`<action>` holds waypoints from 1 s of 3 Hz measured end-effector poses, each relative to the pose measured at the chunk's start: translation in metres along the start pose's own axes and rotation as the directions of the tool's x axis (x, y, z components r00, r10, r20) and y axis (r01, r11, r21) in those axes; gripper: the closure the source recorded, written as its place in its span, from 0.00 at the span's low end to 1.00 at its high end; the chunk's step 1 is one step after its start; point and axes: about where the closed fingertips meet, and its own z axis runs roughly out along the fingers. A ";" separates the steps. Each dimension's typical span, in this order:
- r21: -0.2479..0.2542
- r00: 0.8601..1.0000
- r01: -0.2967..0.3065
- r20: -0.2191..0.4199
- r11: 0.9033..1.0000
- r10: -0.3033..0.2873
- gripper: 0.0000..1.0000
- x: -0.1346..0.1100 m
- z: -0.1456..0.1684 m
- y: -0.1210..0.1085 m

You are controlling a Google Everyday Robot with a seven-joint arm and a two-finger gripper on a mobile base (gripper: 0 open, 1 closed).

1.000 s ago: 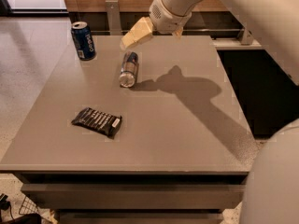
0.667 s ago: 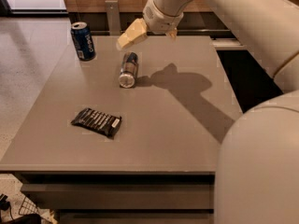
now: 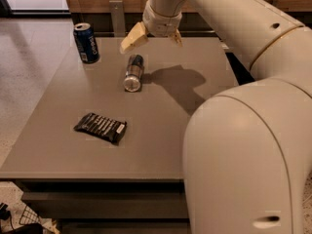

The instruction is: Place redbull can upright

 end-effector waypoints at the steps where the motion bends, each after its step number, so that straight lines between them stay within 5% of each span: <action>1: 0.131 0.989 -0.088 -0.110 0.988 0.102 0.00 0.017 0.017 0.001; 3: 0.142 0.979 -0.087 -0.173 0.986 0.111 0.00 0.024 0.037 0.016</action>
Offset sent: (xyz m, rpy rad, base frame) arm -0.0303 0.0000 -0.0301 -0.2010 0.1501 -0.1531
